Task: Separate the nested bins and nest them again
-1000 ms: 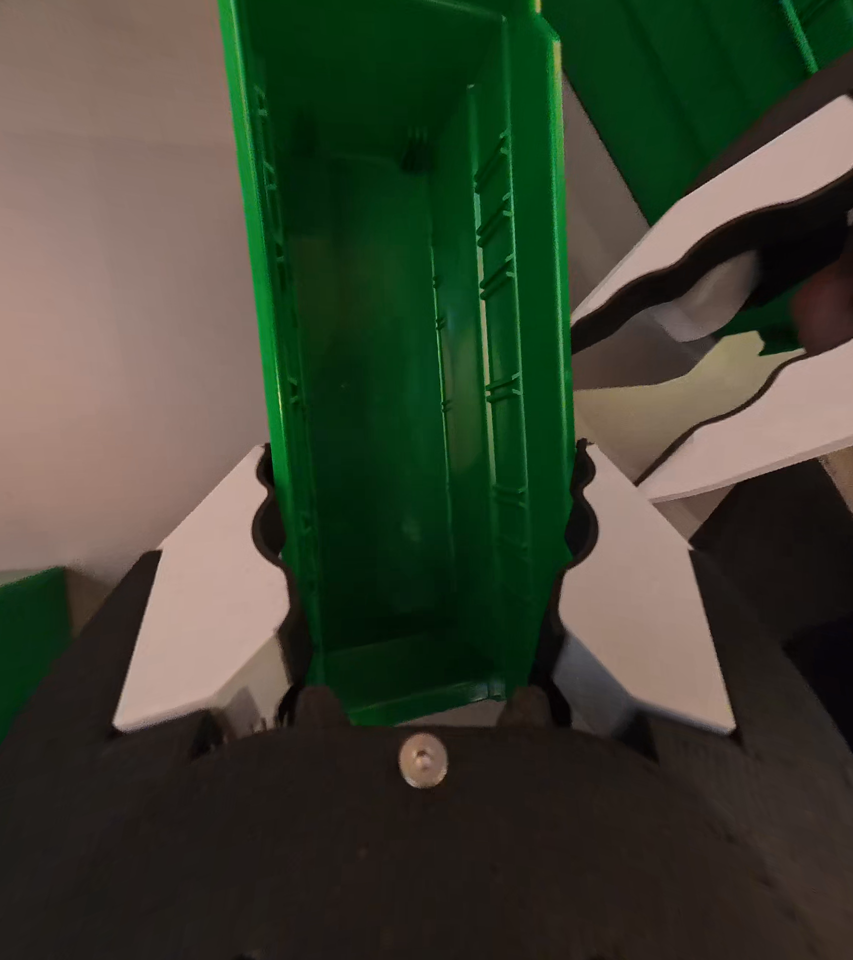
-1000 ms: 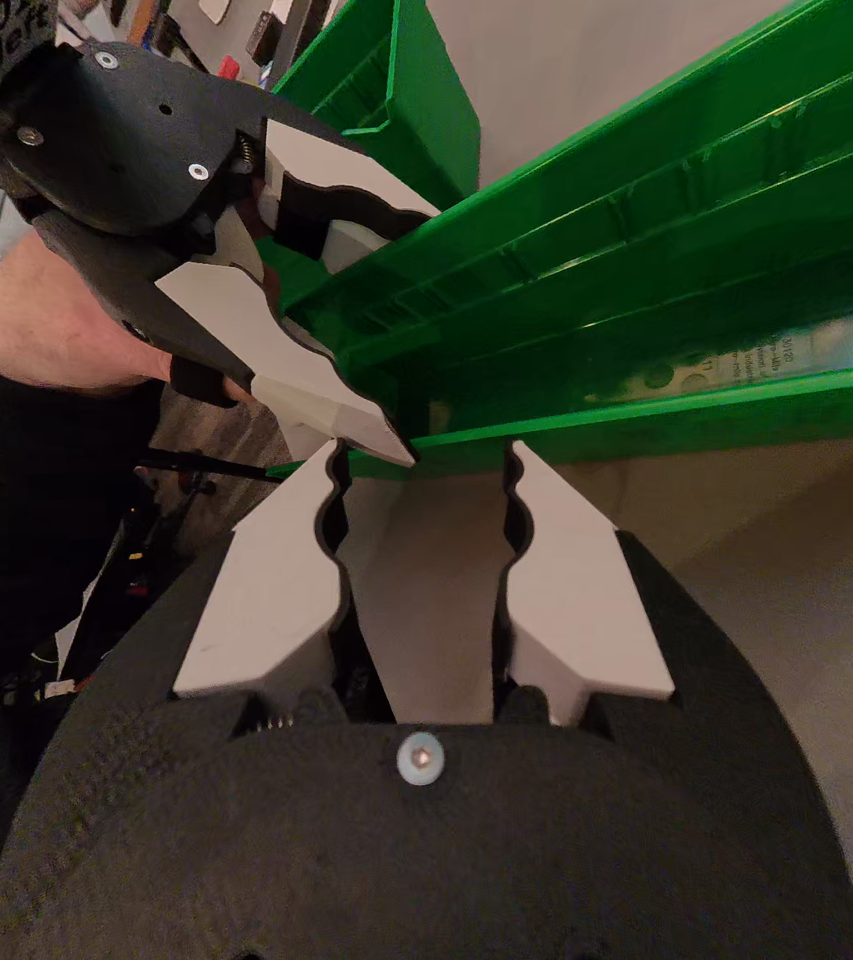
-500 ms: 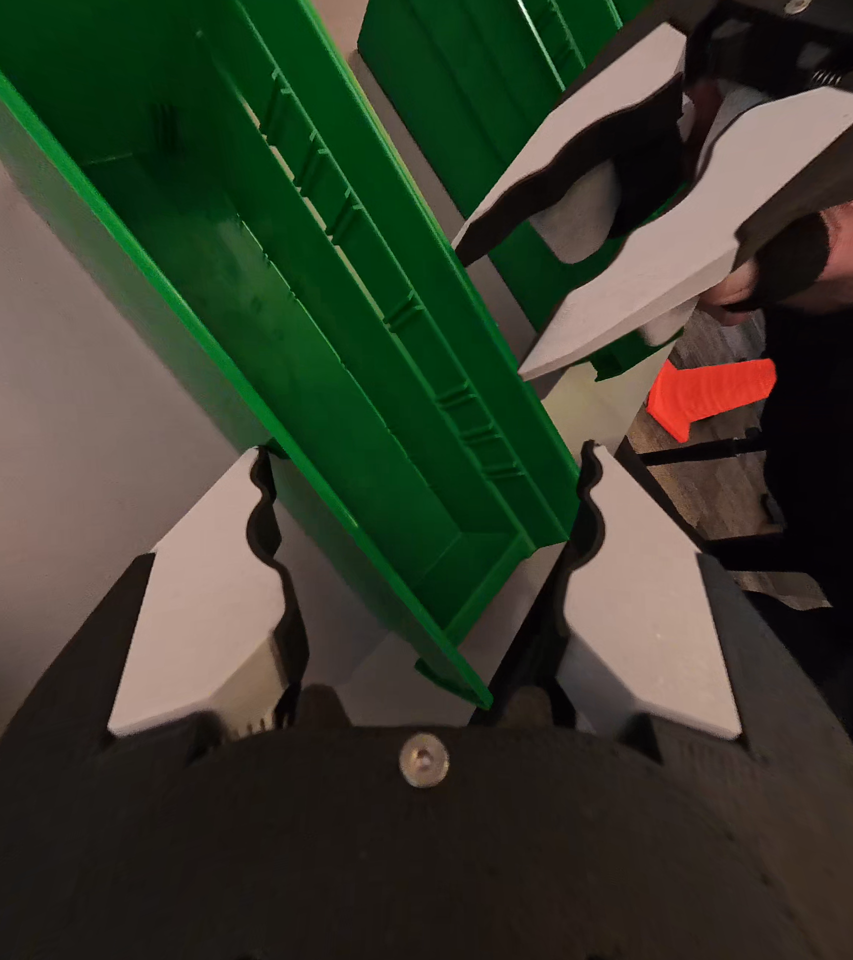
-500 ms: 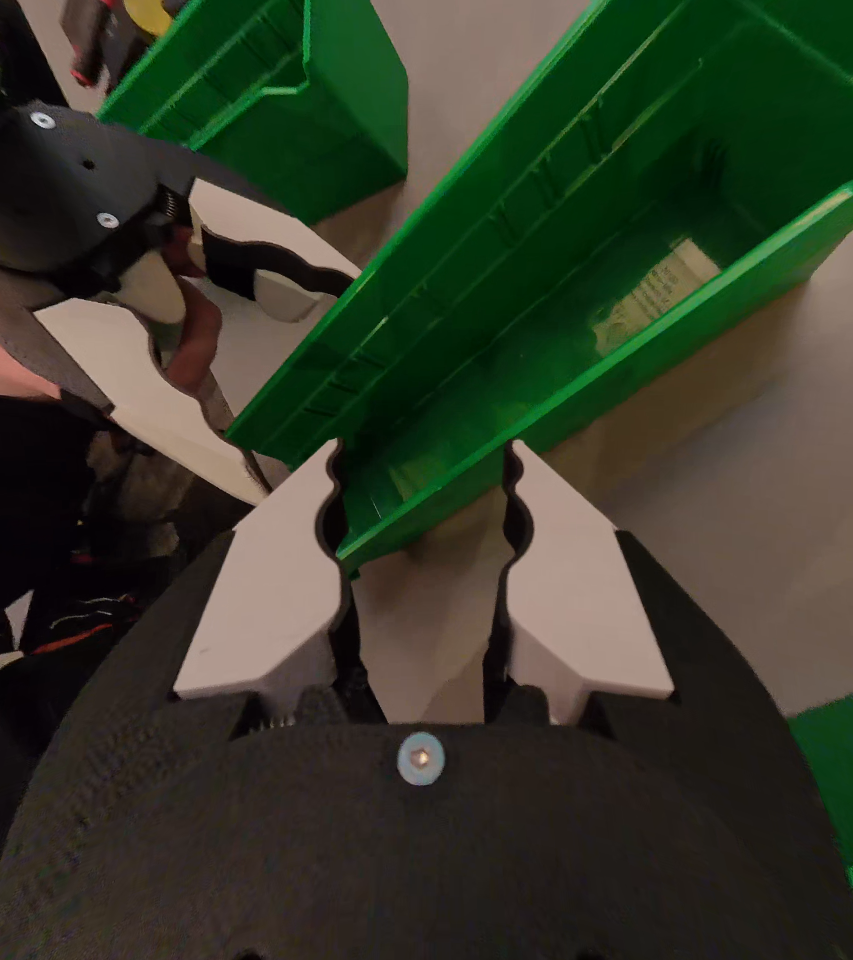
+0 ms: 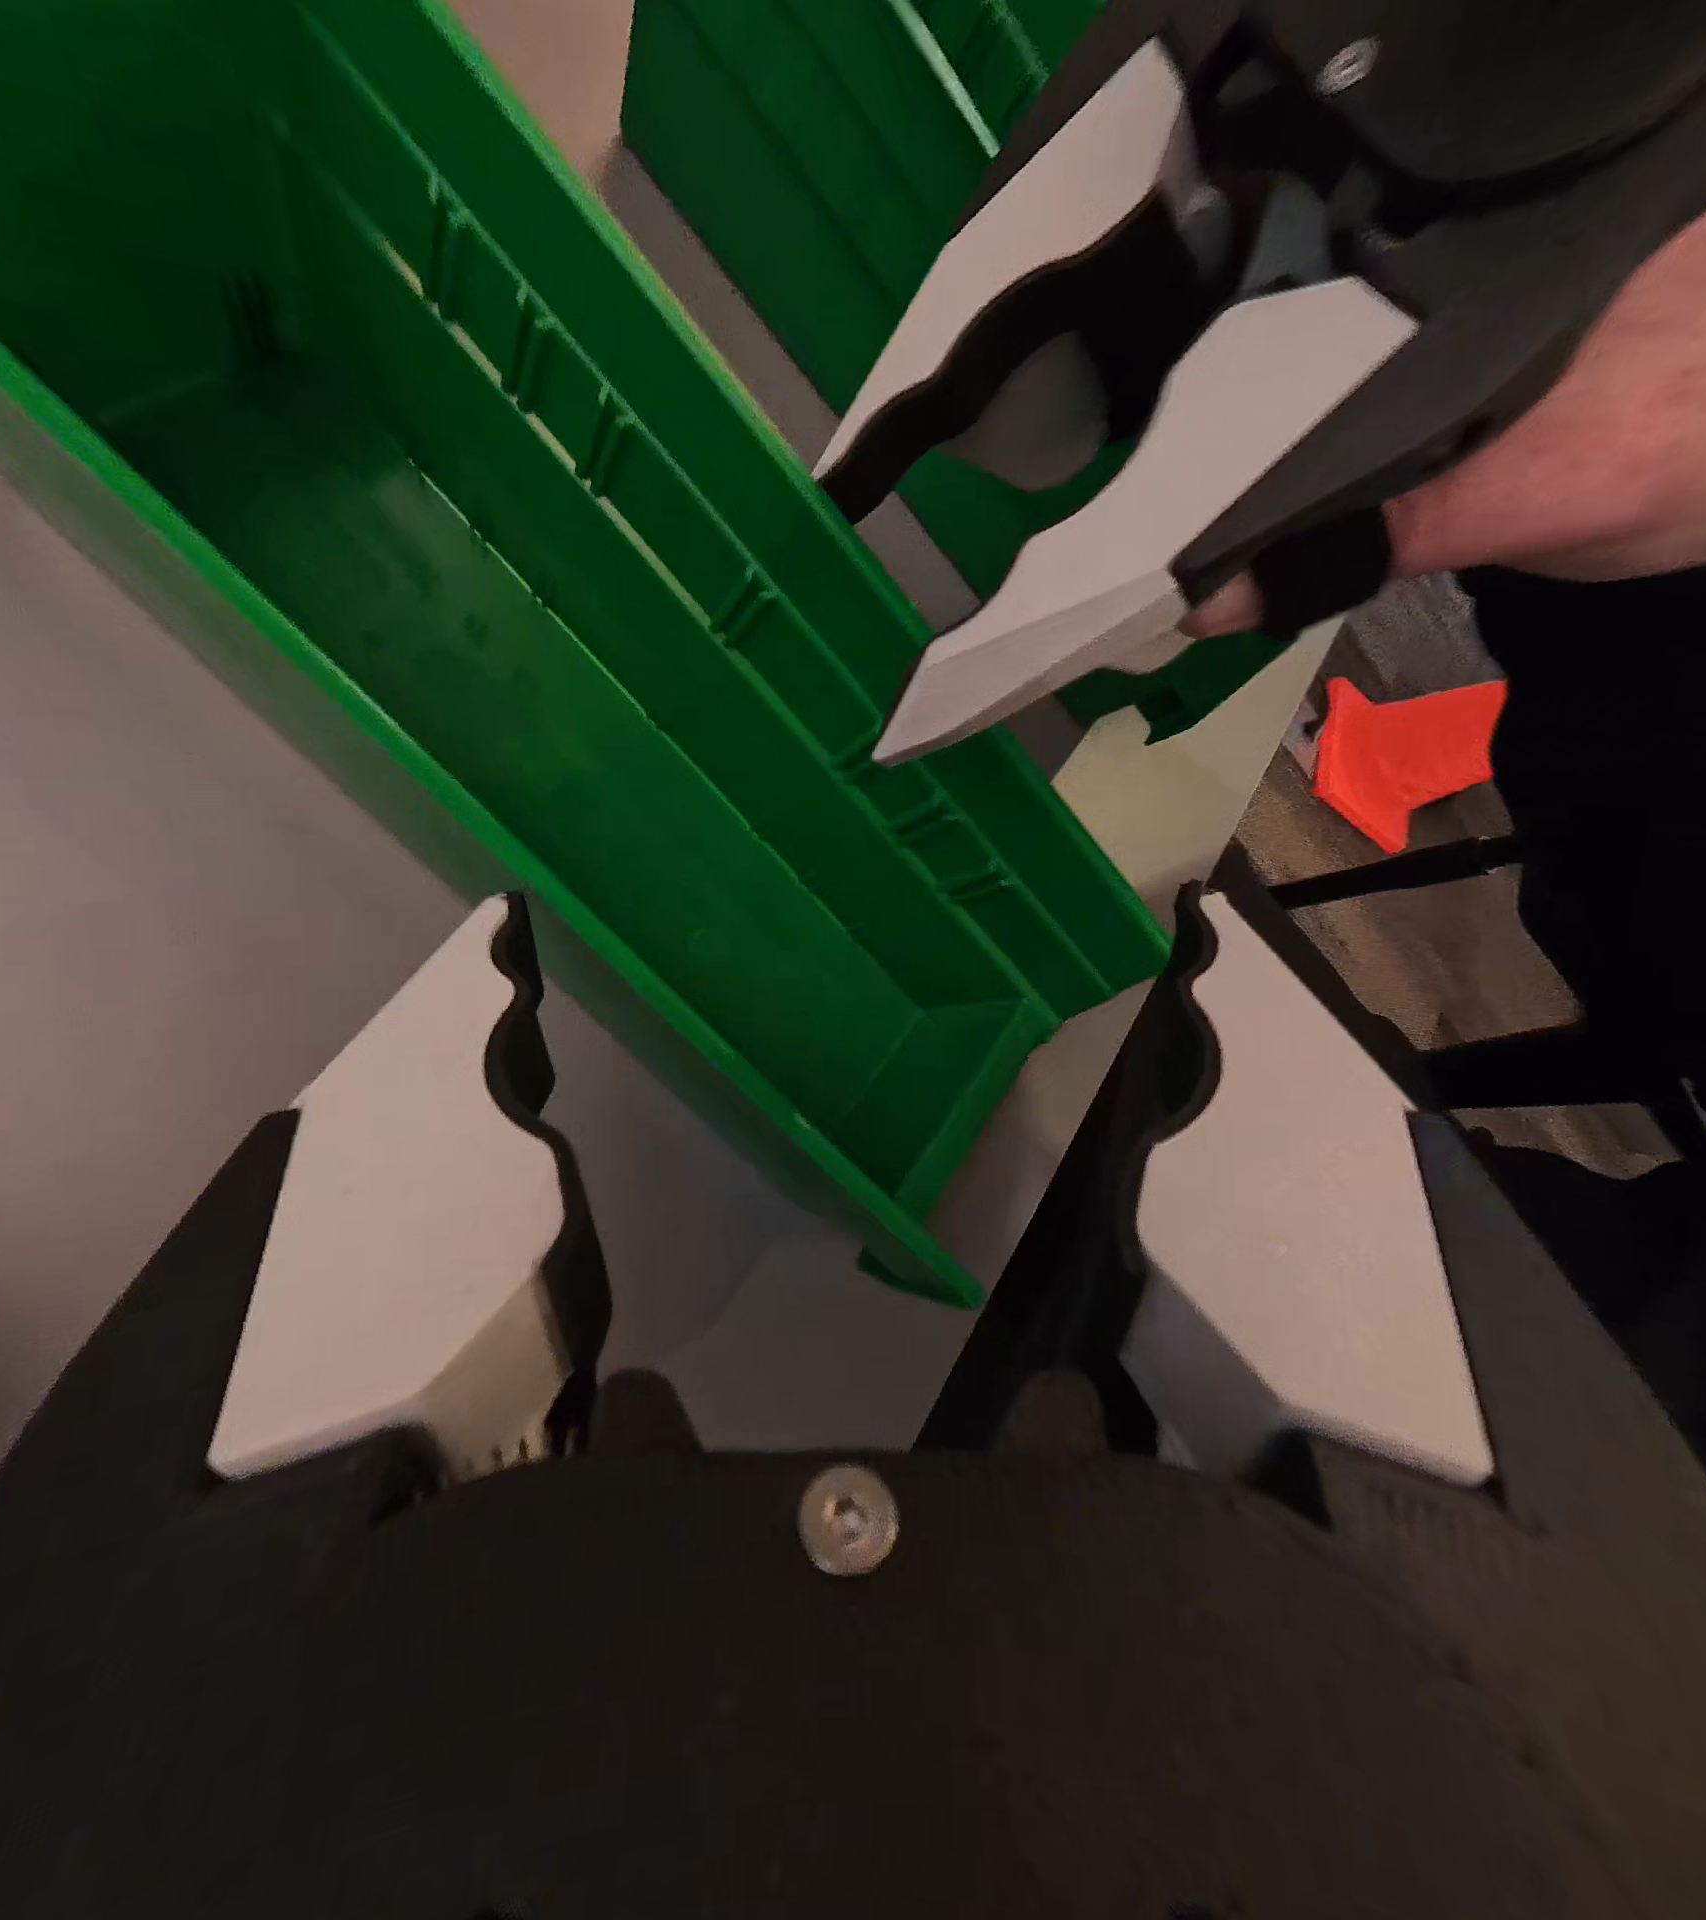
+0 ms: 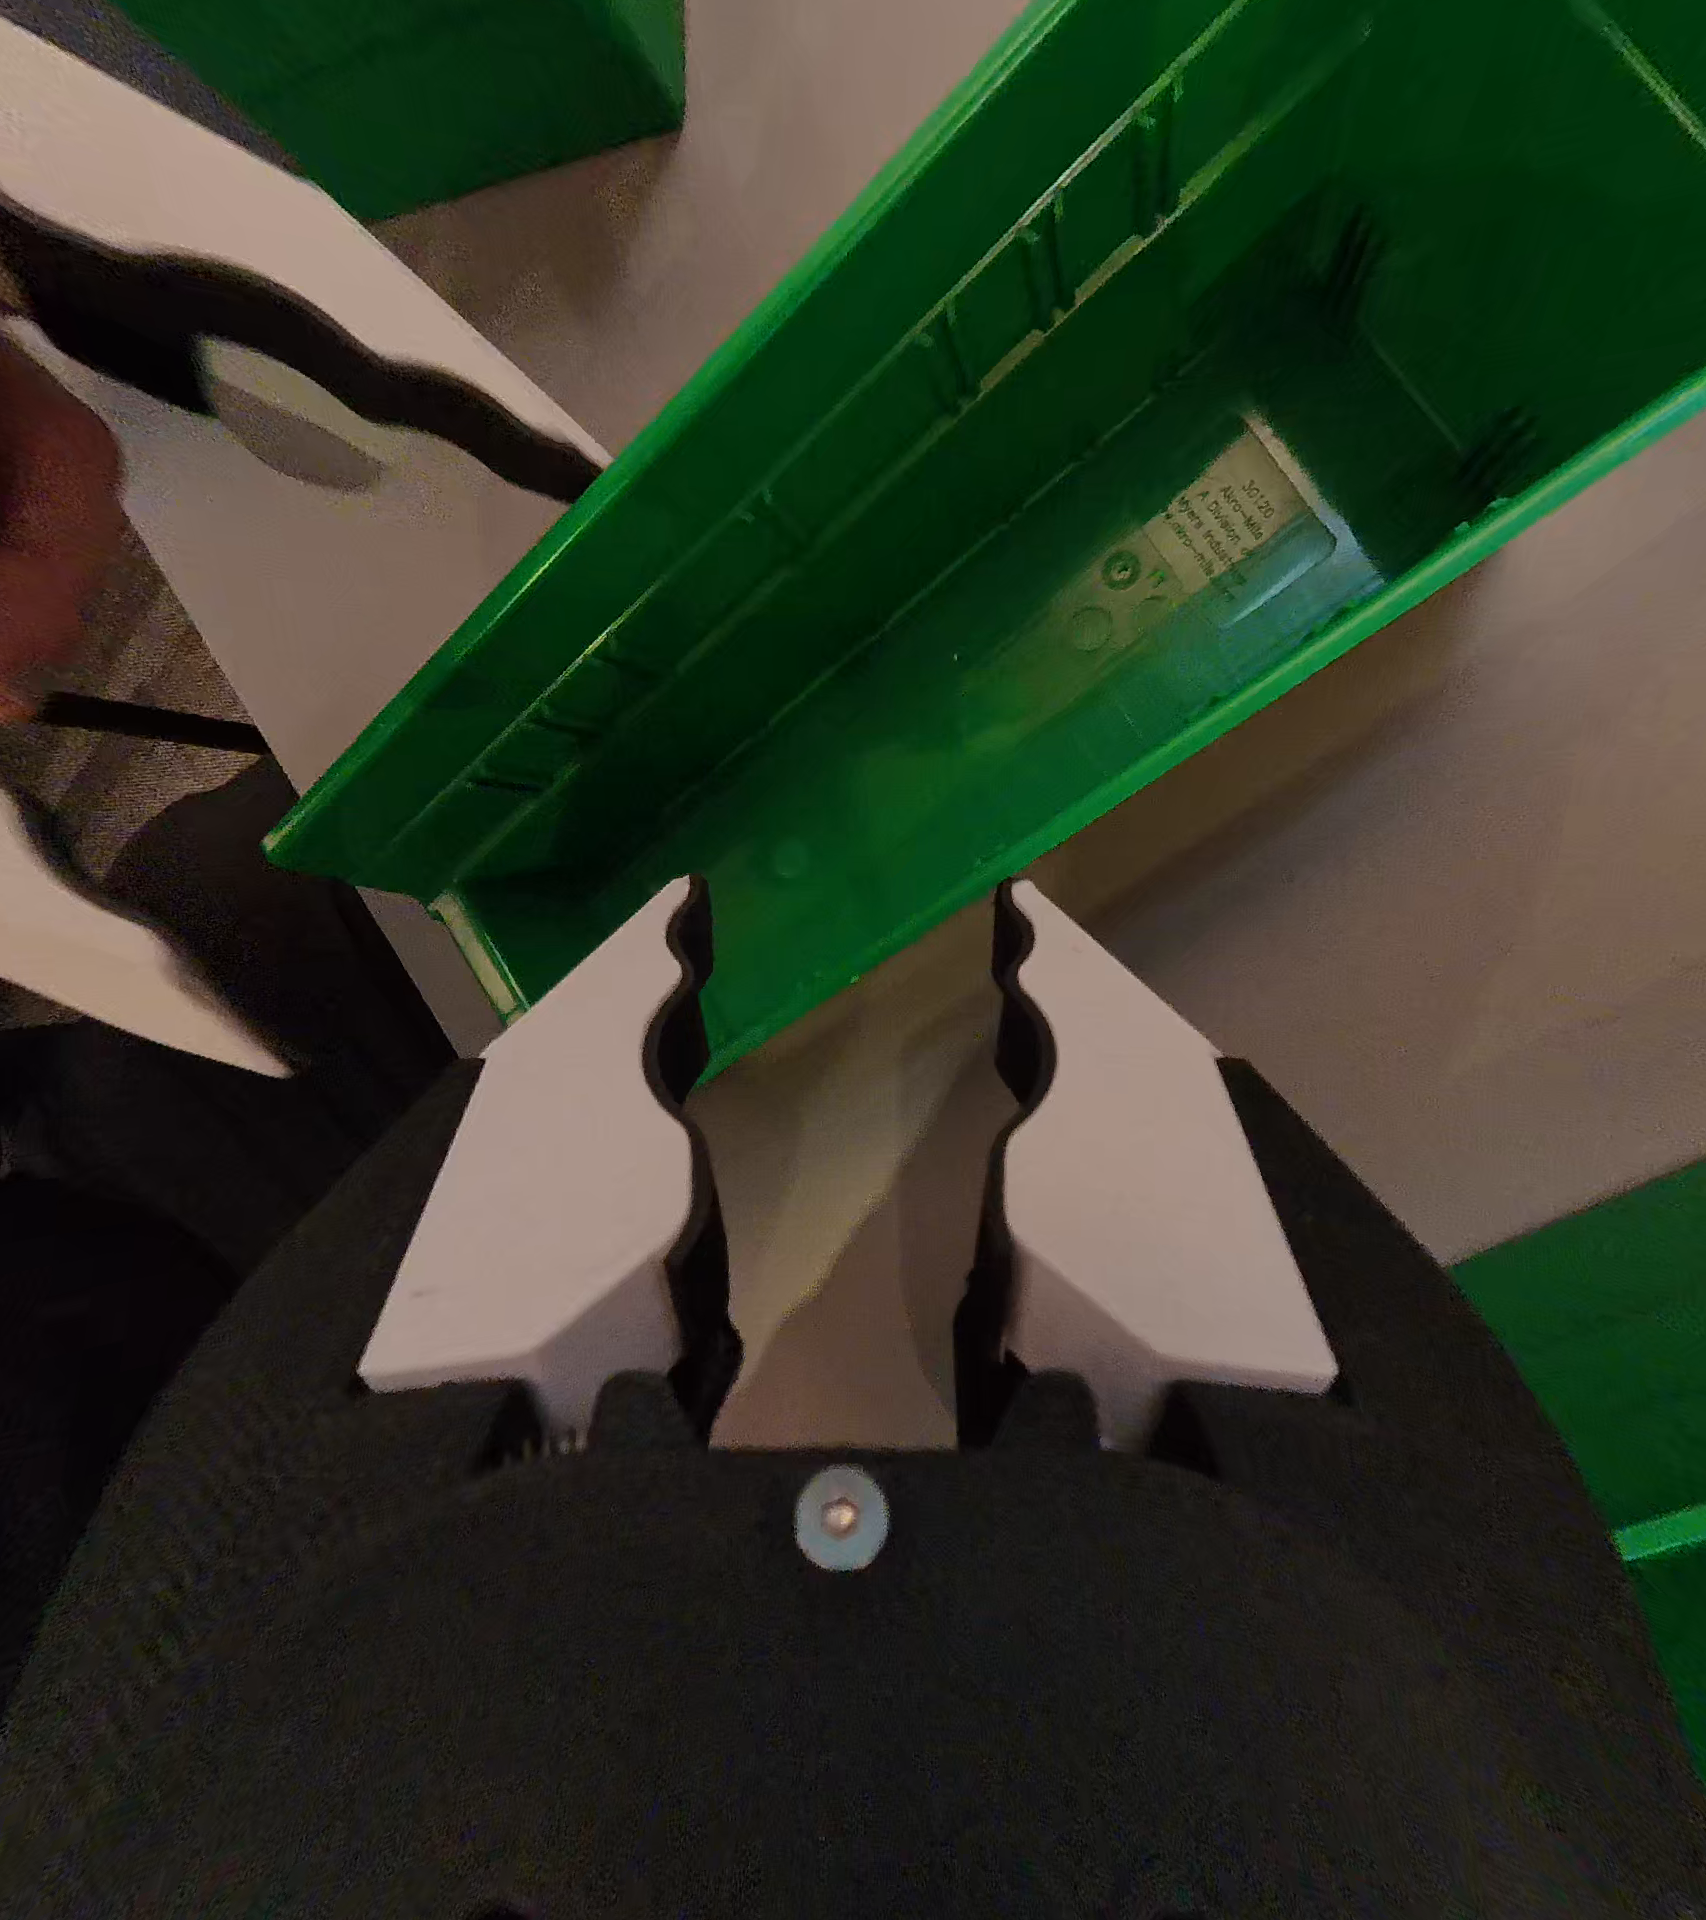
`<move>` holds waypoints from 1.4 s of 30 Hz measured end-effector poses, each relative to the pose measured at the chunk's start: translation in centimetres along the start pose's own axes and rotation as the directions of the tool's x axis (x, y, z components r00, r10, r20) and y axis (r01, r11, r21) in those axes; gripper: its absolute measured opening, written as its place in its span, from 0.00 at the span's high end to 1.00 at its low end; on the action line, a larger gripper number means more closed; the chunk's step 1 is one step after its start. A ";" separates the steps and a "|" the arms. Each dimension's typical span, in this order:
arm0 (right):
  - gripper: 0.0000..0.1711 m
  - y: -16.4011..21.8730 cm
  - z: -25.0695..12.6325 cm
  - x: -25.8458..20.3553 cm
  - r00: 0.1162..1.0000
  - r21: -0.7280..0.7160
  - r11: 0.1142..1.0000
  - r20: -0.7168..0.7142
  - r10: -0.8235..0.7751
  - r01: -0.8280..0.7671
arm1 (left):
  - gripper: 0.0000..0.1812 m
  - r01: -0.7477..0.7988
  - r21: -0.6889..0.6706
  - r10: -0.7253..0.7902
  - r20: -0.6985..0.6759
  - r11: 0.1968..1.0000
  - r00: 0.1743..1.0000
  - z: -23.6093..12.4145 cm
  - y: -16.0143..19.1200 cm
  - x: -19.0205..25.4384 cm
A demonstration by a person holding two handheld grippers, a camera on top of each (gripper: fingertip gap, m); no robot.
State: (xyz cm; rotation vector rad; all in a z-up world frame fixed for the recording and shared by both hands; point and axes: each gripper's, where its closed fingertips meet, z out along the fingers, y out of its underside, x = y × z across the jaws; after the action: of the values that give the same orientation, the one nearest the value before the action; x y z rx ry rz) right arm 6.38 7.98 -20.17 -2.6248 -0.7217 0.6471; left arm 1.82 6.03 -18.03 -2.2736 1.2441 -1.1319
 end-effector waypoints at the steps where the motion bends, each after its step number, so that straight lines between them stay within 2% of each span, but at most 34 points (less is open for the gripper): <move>1: 0.69 0.0 0.0 0.0 1.000 0.006 1.000 0.006 -0.002 0.002 | 0.35 -0.018 0.020 0.017 0.022 1.000 1.000 -1.1 -0.3 0.1; 3: 0.70 0.2 -0.2 -0.1 1.000 0.018 1.000 0.017 -0.003 0.003 | 0.36 -0.077 0.020 0.073 0.154 0.997 0.985 -4.3 -0.7 -1.2; 5: 0.69 0.3 -0.6 0.0 1.000 0.031 0.999 0.013 -0.011 0.011 | 0.36 -0.112 -0.056 0.125 0.386 0.992 0.914 -9.3 -0.2 -4.9; 7: 0.68 0.3 -1.2 -0.1 1.000 0.047 0.998 0.005 -0.030 0.030 | 0.38 -0.076 -0.073 0.103 0.516 0.994 0.851 -14.7 0.5 -8.2; 9: 0.68 -0.1 -1.9 -0.5 0.999 0.070 0.997 0.018 -0.042 0.041 | 0.37 0.019 -0.104 0.051 0.625 0.994 0.779 -19.7 2.7 -12.7; 11: 0.68 -0.6 -2.7 -0.7 0.998 0.095 0.994 0.024 -0.051 0.049 | 0.40 0.146 -0.097 -0.052 0.634 0.984 0.772 -22.4 5.8 -16.3; 13: 0.69 -1.2 -3.4 -1.1 0.997 0.126 0.991 0.044 -0.059 0.053 | 0.46 0.212 -0.159 -0.069 0.622 0.964 0.780 -23.3 9.2 -18.7; 15: 0.70 -1.5 -3.9 -1.4 0.996 0.141 0.988 0.044 -0.077 0.070 | 0.49 0.224 -0.257 -0.040 0.570 0.940 0.821 -22.6 12.2 -19.1; 16: 0.70 -1.5 -4.0 -1.4 0.996 0.139 0.987 0.035 -0.087 0.082 | 0.49 0.241 -0.285 -0.034 0.578 0.928 0.815 -22.5 13.2 -19.6; 18: 0.70 -1.5 -4.0 -1.5 0.994 0.133 0.985 0.020 -0.111 0.107 | 0.57 0.242 -0.314 -0.011 0.591 0.918 0.807 -22.1 14.1 -20.4; 21: 0.70 -1.4 -3.7 -1.9 0.991 0.123 0.984 0.019 -0.131 0.128 | 0.80 0.229 -0.338 0.008 0.575 0.913 0.818 -21.6 14.2 -20.3; 24: 0.70 -1.2 -3.3 -2.1 0.991 0.113 0.986 0.040 -0.129 0.124 | 0.98 0.225 -0.339 0.002 0.556 0.913 0.831 -20.7 14.1 -20.0; 30: 0.72 -1.1 -3.2 -2.0 0.991 0.114 0.986 0.044 -0.128 0.122 | 0.99 0.259 -0.229 -0.106 0.523 0.938 0.846 -18.0 12.4 -18.5; 32: 0.72 -1.1 -3.0 -2.0 0.991 0.113 0.986 0.047 -0.128 0.122 | 0.99 0.311 -0.142 -0.197 0.516 0.940 0.833 -17.0 11.5 -18.4; 42: 0.71 -1.1 -3.3 -1.7 0.992 0.125 0.986 0.044 -0.120 0.114 | 0.99 0.406 0.092 -0.394 0.506 0.909 0.767 -13.6 8.6 -17.6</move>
State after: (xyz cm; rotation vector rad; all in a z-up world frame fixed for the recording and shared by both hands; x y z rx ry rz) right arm 6.28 7.29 -16.35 -2.4420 -0.8182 0.7034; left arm -18.88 16.75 -23.10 -2.6893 0.5752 -0.5351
